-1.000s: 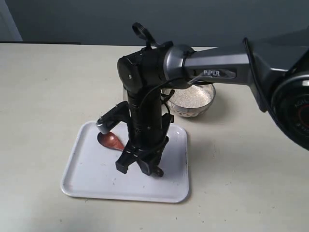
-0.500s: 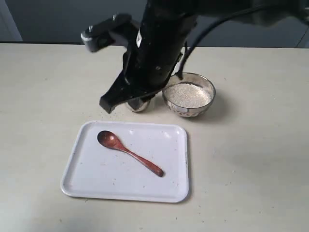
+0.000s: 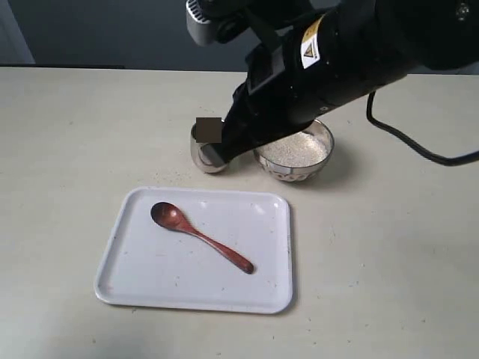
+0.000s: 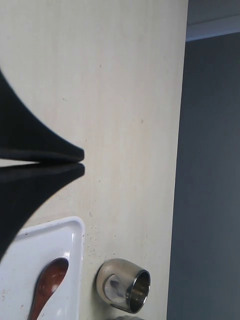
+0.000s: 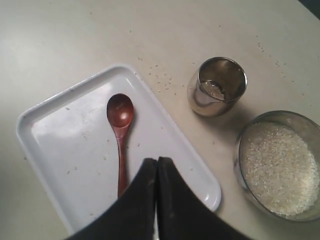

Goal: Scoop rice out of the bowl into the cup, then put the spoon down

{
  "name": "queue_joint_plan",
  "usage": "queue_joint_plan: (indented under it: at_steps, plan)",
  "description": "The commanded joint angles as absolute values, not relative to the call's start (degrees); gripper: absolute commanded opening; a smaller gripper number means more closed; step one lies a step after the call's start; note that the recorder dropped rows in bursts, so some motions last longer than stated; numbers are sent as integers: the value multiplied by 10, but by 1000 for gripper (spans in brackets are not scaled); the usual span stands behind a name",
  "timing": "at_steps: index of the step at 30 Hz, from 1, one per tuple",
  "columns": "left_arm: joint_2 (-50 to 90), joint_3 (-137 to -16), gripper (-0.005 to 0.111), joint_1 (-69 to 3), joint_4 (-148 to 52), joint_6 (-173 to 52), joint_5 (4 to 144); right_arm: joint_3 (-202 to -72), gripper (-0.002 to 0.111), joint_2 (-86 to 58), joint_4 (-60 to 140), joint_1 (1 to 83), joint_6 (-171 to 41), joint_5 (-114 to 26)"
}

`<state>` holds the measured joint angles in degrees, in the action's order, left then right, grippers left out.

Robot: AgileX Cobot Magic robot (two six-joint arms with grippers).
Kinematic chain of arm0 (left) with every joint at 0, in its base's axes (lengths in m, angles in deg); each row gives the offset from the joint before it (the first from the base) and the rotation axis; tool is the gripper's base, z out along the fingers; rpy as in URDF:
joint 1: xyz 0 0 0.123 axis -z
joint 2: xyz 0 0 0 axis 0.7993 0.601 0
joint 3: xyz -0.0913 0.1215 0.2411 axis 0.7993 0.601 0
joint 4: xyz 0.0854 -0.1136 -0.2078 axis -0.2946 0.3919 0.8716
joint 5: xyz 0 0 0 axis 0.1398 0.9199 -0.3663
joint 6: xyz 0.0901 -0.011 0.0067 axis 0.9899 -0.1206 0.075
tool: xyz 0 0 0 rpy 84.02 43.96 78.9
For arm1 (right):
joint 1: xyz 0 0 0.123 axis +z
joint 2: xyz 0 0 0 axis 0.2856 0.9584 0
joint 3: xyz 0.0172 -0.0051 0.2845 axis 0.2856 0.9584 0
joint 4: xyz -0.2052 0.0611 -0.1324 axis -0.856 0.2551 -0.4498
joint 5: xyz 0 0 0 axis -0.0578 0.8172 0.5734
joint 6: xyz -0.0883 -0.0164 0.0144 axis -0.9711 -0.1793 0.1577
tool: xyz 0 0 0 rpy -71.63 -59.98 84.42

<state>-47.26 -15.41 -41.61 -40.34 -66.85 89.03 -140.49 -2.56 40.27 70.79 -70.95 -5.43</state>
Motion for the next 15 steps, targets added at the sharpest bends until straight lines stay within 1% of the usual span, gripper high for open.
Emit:
queue_joint_plan:
  at_steps: [1, 3, 7, 8, 9, 10, 11, 12, 13, 15]
  plan:
    - [-473, -156, 1, -415, -404, -669, 886, -1402, 0, -32, 399, 705, -708, -86]
    - [-473, -156, 1, -415, -404, -669, 886, -1402, 0, -32, 395, 705, -712, -112]
    - [-473, -156, 1, -415, -404, -669, 886, -1390, 0, -67, 253, 699, -719, -108]
    - [-473, -156, 1, -415, -404, -669, 886, -1370, 0, -93, 204, 664, -660, -134]
    - [-473, -156, 1, -415, -404, -669, 886, -1358, 0, -107, 199, 635, -634, -151]
    - [-473, -156, 1, -415, -404, -669, 886, -1330, 0, -133, 201, 564, -586, -202]
    - [-473, -156, 1, -415, -404, -669, 886, -1317, 0, -144, 203, 536, -572, -227]
    - [-473, -156, 1, -415, -404, -669, 886, -1282, 0, -178, 216, 471, -560, -281]
    - [-473, -156, 1, -415, -404, -669, 886, -1262, 0, -198, 222, 442, -560, -303]
    - [-473, -156, 1, -415, -404, -669, 886, -1184, 0, -283, 225, 368, -560, -344]
